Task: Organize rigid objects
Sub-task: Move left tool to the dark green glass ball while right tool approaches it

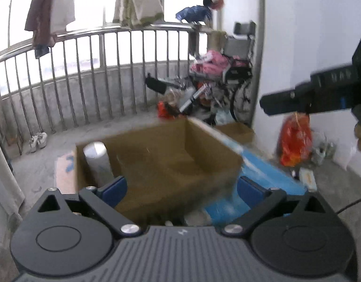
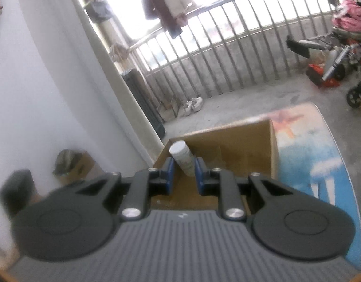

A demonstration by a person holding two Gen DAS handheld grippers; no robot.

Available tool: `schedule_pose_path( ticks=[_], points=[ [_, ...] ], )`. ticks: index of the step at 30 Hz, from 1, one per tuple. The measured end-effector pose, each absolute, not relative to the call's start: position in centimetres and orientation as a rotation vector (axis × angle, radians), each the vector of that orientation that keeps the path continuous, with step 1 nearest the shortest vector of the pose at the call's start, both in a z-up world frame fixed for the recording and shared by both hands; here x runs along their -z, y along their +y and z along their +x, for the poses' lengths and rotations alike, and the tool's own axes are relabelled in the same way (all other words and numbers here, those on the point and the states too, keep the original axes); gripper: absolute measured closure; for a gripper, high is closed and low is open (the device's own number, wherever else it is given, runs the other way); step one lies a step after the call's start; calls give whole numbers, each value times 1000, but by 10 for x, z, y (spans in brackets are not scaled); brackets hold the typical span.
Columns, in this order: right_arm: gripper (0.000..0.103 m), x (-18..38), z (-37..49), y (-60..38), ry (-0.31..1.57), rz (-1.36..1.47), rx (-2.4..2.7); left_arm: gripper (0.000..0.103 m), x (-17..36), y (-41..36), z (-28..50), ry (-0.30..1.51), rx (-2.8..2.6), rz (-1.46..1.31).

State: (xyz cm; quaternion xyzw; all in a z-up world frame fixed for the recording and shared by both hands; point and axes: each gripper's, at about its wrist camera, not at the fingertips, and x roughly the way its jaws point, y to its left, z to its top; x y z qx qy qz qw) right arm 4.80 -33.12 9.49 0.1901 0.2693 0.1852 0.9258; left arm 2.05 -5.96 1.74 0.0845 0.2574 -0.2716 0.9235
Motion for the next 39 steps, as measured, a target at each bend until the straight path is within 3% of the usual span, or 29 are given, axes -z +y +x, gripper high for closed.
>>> schedule_pose_path(
  ticks=[10, 13, 16, 22, 26, 39],
  points=[
    [74, 37, -9, -306, 717, 461, -282, 4, 87, -111, -8, 597, 604, 250],
    [66, 60, -1, -292, 759, 437, -267, 5, 109, -117, -8, 621, 588, 257],
    [54, 72, 13, -290, 780, 439, -273, 6, 119, -116, -3, 627, 572, 256],
    [50, 93, 38, -294, 804, 476, -288, 12, 130, -116, 6, 630, 581, 220],
    [39, 103, 49, -286, 808, 476, -318, 11, 138, -120, 8, 636, 591, 215],
    [36, 108, 50, -291, 827, 512, -336, 13, 136, -121, 10, 652, 578, 214]
  ],
)
